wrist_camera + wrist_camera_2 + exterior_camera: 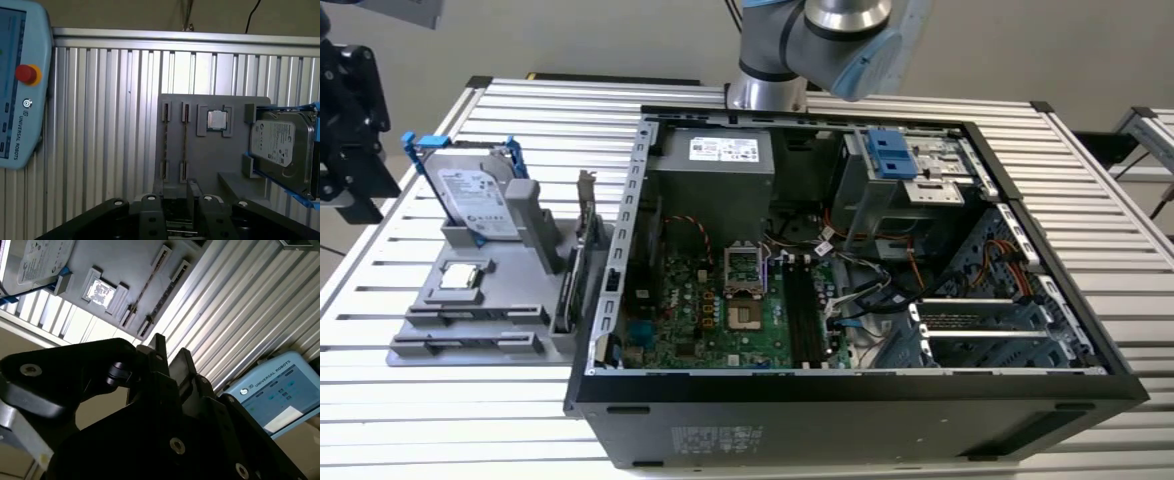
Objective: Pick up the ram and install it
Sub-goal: 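Pick up the ram and move it above insertion slot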
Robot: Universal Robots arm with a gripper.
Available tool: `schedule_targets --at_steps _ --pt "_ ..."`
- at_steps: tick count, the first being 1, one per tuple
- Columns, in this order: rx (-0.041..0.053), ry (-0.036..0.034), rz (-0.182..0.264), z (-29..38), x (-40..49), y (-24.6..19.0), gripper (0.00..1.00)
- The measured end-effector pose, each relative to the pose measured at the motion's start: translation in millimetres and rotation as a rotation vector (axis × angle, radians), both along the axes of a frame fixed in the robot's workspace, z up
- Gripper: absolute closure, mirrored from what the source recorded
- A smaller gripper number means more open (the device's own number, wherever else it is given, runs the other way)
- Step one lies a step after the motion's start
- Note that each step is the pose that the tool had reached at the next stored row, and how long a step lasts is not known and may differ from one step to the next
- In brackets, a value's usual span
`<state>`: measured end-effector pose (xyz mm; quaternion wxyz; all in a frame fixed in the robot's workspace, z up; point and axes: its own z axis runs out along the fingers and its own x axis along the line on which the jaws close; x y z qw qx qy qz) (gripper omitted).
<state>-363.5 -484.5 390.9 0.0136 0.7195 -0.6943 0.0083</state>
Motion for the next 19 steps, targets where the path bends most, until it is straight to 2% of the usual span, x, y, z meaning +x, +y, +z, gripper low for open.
schedule_targets --at_steps 19 --pt "-0.0001 -0.0003 0.006 -1.1 0.0 0.1 0.0"
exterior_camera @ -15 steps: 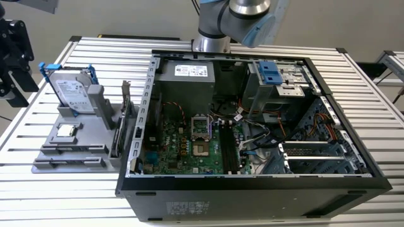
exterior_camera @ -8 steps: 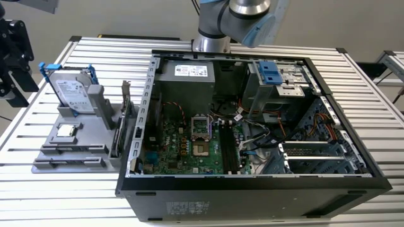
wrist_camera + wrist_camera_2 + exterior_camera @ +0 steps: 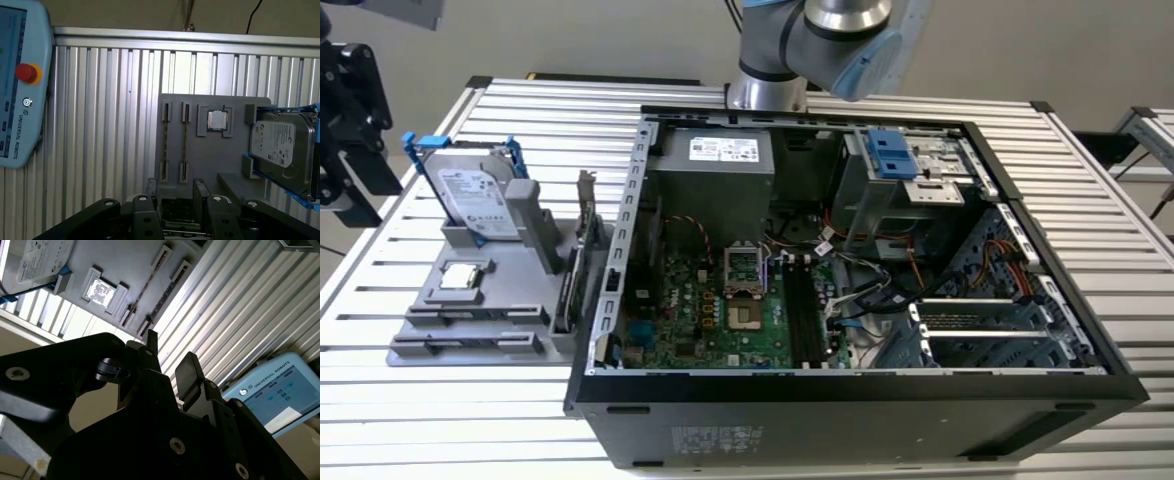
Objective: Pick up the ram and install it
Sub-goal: 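Pick up the ram and move it above insertion slot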
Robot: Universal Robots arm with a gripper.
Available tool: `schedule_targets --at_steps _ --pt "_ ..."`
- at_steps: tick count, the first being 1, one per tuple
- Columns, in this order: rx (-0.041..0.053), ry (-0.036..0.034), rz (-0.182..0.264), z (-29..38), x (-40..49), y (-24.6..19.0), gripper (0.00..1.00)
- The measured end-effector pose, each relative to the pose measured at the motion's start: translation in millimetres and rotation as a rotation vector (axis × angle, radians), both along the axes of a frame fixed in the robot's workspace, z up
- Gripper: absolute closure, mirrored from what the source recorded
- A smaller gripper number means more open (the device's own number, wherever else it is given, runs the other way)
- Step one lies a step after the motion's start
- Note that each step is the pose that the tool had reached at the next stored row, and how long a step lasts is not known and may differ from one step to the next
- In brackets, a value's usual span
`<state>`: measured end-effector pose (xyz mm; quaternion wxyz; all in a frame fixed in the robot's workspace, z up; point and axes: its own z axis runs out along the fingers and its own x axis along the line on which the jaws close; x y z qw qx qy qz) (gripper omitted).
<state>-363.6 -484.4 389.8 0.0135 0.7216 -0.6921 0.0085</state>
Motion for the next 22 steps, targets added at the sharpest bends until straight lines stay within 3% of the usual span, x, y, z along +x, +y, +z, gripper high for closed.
schedule_targets --at_steps 22 --pt "-0.0001 0.0 0.0 -10.0 0.0 0.0 0.0"
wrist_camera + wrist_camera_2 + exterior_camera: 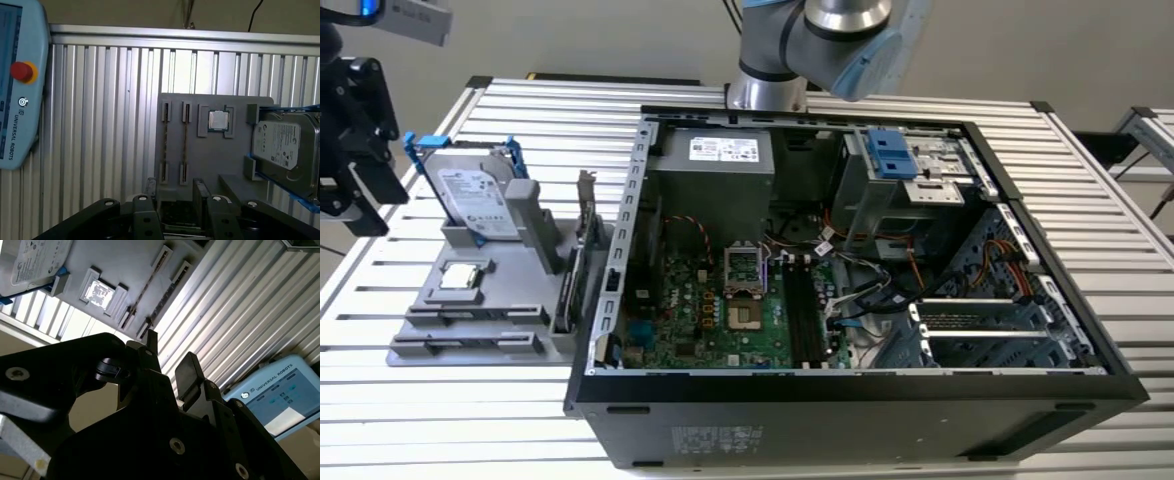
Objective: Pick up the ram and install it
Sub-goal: 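Pick up the ram and move it above insertion slot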
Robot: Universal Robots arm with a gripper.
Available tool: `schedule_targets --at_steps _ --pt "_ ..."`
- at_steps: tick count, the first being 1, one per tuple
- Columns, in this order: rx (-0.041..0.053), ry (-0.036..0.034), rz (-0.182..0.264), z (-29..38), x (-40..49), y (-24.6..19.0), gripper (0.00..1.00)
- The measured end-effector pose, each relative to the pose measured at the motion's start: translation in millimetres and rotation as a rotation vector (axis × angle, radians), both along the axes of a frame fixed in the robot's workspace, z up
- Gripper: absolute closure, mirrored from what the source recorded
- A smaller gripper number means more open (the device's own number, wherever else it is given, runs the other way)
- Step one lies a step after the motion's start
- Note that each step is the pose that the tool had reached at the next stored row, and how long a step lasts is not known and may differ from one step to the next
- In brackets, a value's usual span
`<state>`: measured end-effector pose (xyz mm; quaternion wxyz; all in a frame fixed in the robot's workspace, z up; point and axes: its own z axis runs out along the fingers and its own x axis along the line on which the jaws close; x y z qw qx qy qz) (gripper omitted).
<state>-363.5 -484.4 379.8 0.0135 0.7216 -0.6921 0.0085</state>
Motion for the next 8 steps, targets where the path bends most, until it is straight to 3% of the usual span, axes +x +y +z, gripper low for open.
schedule_targets --at_steps 8 --pt "-0.0001 0.0001 0.0 -3.3 0.0 0.0 0.0"
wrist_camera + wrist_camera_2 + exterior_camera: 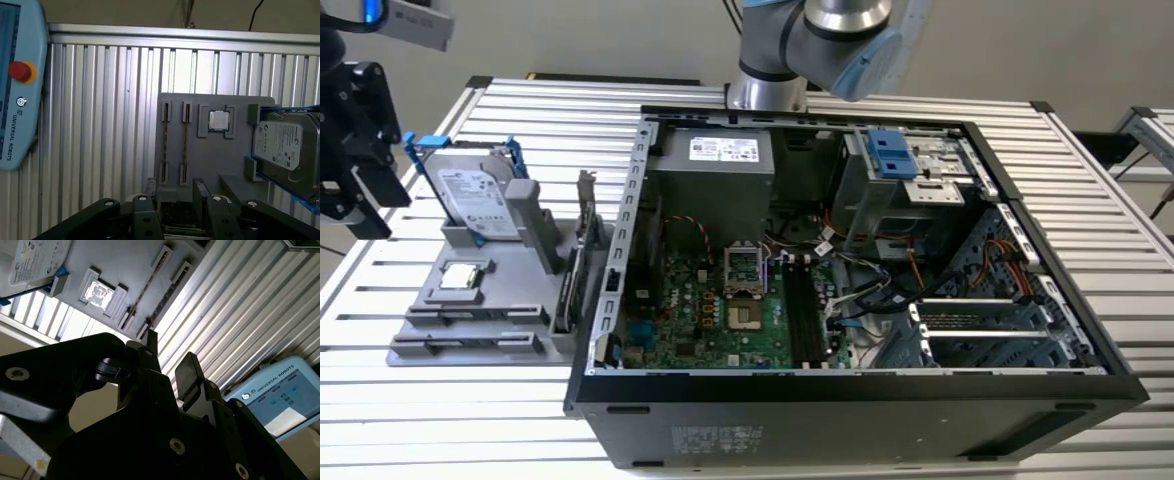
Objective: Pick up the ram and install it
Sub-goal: 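Pick up the ram and move it above insertion slot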
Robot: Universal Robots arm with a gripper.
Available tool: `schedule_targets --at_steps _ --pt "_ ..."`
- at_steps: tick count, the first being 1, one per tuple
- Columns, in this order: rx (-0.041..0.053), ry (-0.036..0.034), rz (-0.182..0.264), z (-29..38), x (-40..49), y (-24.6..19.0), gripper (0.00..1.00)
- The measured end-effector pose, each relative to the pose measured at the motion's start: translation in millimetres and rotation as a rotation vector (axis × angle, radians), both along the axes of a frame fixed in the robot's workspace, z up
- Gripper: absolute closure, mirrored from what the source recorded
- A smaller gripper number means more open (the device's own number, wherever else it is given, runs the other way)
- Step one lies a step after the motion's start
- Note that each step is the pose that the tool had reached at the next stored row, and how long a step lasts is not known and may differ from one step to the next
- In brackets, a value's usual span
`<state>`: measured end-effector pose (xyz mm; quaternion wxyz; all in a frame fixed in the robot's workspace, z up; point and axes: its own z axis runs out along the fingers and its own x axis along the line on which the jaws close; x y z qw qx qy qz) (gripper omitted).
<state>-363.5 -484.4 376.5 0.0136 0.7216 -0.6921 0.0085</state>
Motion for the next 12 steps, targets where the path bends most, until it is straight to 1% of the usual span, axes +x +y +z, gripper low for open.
schedule_targets --at_steps 12 --pt "0.0001 -0.0001 0.0 -3.7 0.0 0.0 0.0"
